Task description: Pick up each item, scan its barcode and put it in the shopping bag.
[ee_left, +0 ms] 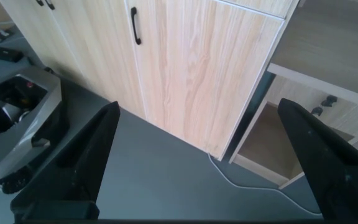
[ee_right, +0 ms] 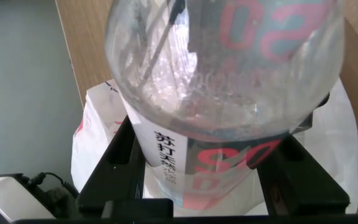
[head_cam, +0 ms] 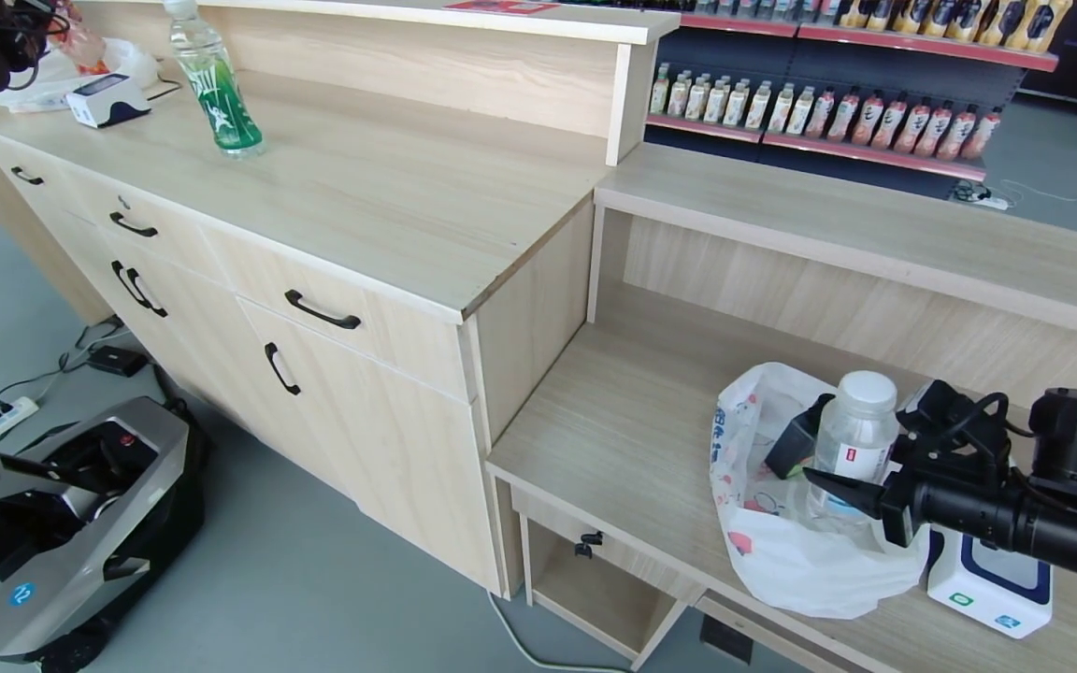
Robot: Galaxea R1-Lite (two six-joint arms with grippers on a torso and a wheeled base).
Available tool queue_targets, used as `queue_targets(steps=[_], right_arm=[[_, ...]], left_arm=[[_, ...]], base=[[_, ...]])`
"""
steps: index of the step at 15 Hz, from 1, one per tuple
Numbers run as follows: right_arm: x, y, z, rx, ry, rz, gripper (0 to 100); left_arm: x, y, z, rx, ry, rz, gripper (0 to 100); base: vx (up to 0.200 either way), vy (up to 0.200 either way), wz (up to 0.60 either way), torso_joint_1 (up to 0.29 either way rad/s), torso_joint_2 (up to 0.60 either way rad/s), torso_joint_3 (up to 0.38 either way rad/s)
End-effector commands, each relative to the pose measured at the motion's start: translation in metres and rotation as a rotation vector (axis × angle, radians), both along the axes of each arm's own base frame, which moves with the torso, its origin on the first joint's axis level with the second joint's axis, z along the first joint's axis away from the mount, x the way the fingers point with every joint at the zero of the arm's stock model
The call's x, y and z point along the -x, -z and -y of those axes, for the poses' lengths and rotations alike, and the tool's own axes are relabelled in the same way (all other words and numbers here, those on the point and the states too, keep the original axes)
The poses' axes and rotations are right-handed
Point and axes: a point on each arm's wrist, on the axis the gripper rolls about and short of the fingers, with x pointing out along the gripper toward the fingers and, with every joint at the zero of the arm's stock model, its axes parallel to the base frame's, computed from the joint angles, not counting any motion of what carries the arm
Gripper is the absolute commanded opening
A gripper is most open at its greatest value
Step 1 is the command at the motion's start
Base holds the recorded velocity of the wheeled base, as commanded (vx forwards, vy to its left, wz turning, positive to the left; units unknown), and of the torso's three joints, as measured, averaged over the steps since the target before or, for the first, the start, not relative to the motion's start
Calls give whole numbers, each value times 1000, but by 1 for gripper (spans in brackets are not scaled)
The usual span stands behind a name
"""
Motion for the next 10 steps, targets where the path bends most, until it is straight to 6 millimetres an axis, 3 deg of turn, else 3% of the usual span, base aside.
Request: queue_targets(steps=[1, 10], right_arm=[[-3, 13, 1, 0, 0, -42, 0], [-12, 31, 3, 3, 7, -37, 0]], left_arm=[[0, 0, 0, 1, 0, 0, 100], [0, 0, 0, 0, 0, 0, 100]], base=[[0, 0, 0, 0, 0, 0], [0, 0, 0, 0, 0, 0]])
